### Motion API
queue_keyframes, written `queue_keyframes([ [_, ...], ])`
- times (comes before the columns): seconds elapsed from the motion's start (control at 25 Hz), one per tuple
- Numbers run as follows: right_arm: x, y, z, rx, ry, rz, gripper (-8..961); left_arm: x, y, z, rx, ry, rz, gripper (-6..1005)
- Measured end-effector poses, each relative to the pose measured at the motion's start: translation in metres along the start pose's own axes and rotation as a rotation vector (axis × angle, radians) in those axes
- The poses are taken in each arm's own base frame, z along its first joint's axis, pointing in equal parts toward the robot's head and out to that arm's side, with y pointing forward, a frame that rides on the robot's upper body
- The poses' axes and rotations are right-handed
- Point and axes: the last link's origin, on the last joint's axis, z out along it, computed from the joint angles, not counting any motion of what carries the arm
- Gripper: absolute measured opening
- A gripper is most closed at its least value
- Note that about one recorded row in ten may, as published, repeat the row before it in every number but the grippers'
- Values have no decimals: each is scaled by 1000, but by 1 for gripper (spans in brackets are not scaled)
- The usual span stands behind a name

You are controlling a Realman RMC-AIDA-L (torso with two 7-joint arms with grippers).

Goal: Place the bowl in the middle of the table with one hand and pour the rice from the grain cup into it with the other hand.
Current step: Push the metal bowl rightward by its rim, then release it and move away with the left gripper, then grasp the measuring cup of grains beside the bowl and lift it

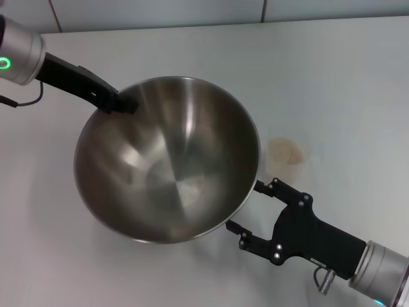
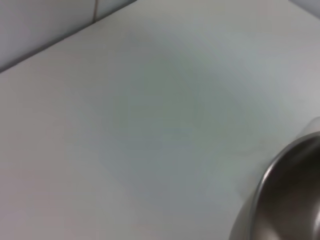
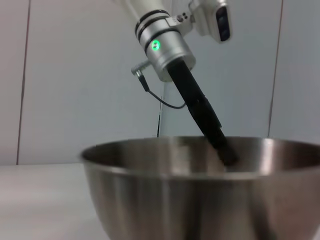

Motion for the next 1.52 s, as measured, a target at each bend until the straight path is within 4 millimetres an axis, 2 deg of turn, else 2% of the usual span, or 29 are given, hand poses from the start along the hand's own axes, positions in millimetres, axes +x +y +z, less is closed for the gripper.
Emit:
queue_keyframes([
  [0.04,0,0,0,0,0,0,761,2,-2,7,33,-10,17,40],
  [0.2,0,0,1,-2,-1,0,761,4,-5,12,74,-16,33,54],
  [0.52,-1,-1,2,-6,-4,-3,761,-3,-12,23,109,-11,17,82],
  [1.12,-1,-1,2,-6,-5,-3,762,-6,-15,22,128,2,10,134],
  [1.28,-1,0,2,-5,-4,-2,762,0,-13,12,133,13,39,304],
  [1.52,-1,-1,1,-3,-4,-2,762,17,-7,-35,206,125,134,454],
])
